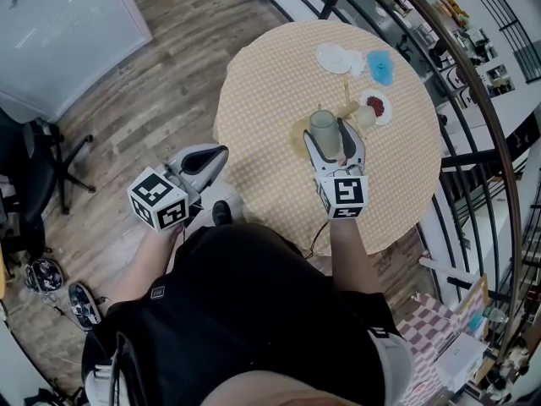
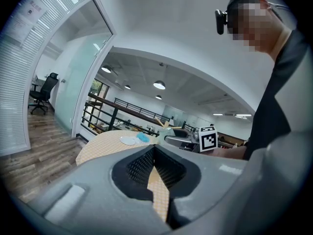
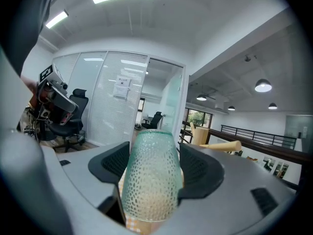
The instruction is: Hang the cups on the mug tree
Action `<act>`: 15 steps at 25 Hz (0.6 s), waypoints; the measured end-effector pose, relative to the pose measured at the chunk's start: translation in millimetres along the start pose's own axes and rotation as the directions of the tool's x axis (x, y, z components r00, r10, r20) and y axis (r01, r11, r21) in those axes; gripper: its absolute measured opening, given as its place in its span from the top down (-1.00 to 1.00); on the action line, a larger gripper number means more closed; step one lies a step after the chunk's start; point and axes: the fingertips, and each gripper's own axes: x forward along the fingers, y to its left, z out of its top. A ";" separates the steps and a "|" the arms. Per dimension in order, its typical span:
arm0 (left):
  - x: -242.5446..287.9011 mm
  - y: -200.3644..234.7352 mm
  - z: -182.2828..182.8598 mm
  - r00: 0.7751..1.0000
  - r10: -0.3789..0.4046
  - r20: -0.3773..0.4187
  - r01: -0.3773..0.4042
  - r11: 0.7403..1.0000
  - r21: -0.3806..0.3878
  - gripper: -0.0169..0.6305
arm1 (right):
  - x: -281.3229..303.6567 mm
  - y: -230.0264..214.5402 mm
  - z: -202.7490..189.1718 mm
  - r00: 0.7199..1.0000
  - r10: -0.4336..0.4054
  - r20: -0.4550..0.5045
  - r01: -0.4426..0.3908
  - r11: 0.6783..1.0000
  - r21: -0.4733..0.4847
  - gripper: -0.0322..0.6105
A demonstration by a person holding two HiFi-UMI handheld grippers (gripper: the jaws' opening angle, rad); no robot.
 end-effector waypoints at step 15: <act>-1.7 1.9 -0.1 1.000 0.012 -0.002 -0.012 1.000 -0.008 0.93 | 6.7 5.0 3.3 1.000 0.028 0.004 -0.028 1.000 0.003 -0.12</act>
